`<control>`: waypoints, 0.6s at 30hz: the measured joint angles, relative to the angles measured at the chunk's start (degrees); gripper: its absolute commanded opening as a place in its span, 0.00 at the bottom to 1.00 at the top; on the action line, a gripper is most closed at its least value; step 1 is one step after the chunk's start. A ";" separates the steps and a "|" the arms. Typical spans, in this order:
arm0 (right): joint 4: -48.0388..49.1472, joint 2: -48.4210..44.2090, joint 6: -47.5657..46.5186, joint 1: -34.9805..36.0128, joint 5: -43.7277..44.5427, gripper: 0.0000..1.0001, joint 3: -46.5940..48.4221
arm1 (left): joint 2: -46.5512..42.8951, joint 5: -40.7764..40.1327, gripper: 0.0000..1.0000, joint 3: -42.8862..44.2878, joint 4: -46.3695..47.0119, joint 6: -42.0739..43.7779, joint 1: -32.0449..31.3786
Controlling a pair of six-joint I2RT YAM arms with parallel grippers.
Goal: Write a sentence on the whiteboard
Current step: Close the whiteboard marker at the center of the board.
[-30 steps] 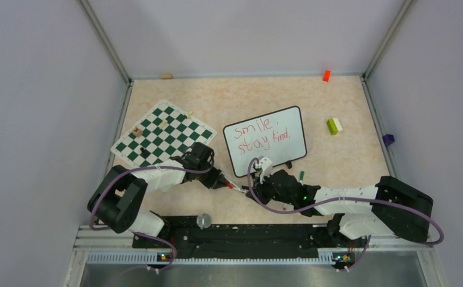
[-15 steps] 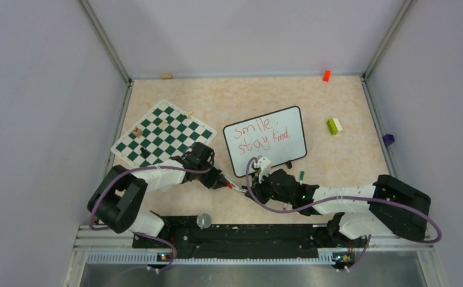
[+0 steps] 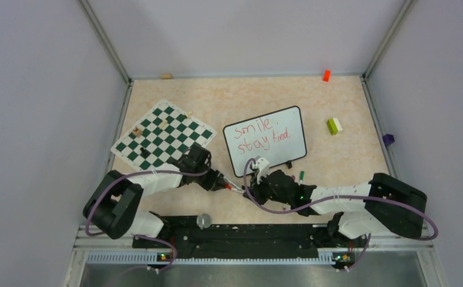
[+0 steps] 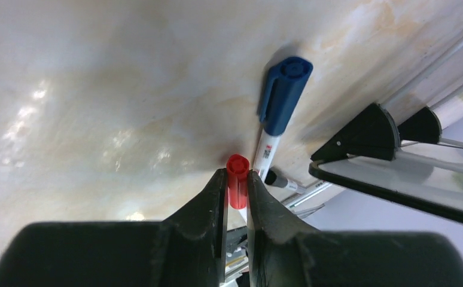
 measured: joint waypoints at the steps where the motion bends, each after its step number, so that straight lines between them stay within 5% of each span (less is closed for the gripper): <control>1: 0.04 -0.09 0.00 0.17 0.00 0.00 0.00 | -0.70 0.02 0.00 -0.20 -0.52 -0.52 0.00; 9: 3.37 -8.26 -0.15 0.61 2.27 0.00 -2.45 | -16.37 0.57 0.00 -4.04 -0.48 -8.37 0.31; 18: 4.52 -8.92 -1.86 0.61 3.87 0.00 -1.44 | -19.69 0.20 0.00 -3.69 -0.35 -13.49 -0.66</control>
